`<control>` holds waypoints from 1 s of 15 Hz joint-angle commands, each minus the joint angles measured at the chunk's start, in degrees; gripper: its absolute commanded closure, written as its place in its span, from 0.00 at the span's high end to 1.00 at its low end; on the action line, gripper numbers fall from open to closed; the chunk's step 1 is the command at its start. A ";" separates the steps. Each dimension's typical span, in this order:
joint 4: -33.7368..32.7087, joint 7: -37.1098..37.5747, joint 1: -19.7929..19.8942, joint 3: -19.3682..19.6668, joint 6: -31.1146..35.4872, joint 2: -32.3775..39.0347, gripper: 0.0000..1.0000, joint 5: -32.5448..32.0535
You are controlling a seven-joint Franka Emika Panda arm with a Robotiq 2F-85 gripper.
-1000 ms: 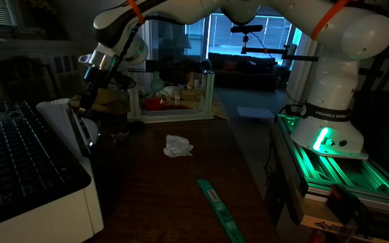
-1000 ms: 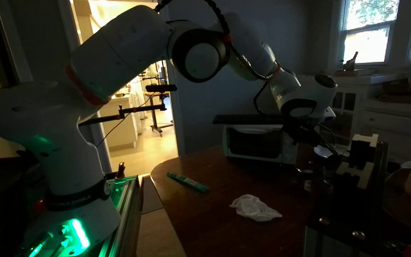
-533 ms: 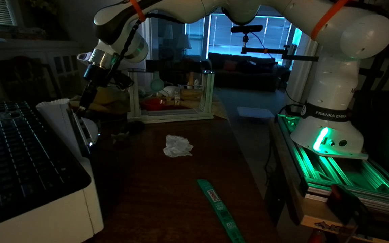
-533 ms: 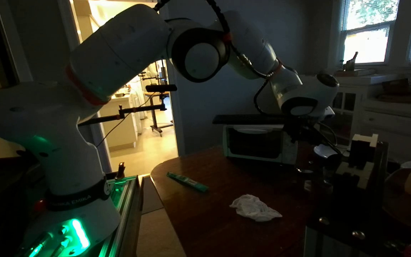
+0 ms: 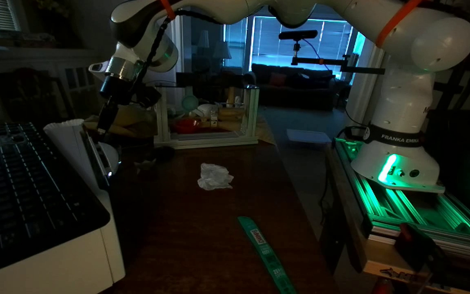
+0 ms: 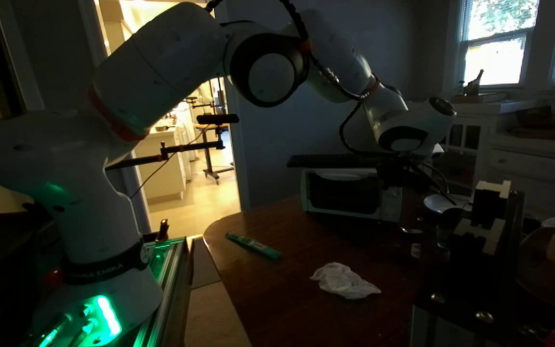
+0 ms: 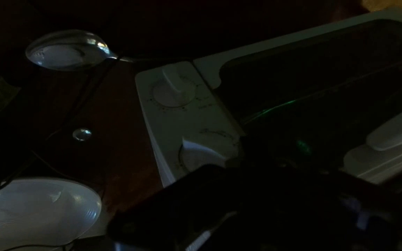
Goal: Turn the topmost knob on the white oven.
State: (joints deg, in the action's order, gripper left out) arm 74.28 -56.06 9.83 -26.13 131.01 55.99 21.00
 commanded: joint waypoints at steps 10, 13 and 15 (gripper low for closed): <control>12.63 19.53 -6.22 13.15 4.93 -16.21 0.34 -4.03; 17.78 30.54 -9.16 16.20 6.24 -21.10 0.58 -7.36; 20.84 37.19 -10.50 17.11 5.54 -23.94 0.73 -8.81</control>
State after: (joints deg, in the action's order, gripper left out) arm 87.42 -27.94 1.67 -11.32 135.47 38.18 14.67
